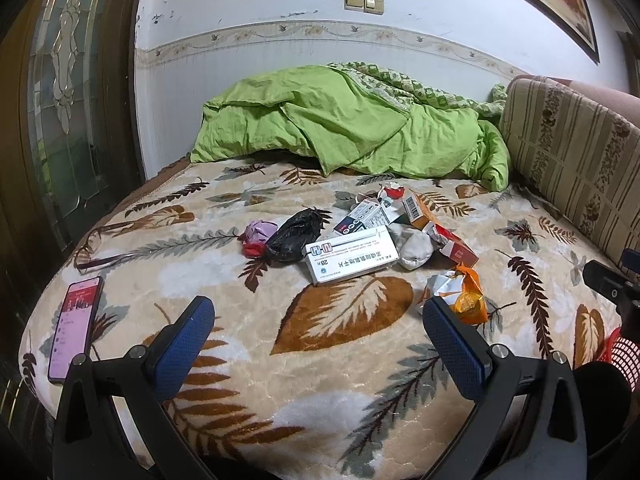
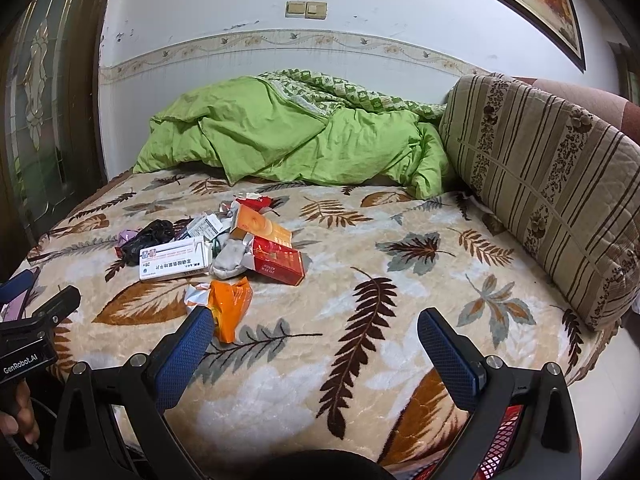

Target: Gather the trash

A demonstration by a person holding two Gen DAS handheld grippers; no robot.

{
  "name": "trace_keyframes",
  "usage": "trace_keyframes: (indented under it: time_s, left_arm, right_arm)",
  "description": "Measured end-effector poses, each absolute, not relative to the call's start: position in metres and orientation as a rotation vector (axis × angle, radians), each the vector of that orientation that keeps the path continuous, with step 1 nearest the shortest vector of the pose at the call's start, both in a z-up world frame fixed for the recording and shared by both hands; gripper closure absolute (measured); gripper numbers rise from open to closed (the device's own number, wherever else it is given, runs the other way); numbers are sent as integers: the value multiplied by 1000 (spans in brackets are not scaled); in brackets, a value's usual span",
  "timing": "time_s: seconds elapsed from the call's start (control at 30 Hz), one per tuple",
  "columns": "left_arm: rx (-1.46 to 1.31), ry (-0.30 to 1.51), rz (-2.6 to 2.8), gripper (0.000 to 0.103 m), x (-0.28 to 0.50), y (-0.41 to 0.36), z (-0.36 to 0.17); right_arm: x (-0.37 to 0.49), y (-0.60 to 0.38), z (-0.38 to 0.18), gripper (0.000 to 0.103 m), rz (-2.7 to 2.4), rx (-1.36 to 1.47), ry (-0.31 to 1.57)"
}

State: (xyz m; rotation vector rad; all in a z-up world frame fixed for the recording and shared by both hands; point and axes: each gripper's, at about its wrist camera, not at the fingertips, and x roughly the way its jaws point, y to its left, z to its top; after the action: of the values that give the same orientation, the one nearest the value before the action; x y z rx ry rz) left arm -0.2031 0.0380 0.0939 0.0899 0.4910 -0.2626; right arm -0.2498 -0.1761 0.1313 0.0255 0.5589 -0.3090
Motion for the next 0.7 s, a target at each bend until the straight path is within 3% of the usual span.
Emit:
trace_keyframes:
  time_s: [0.7]
  left_arm:
    - [-34, 606, -251, 0, -179, 60, 96]
  right_arm:
    - [-195, -162, 114, 1, -59, 121, 691]
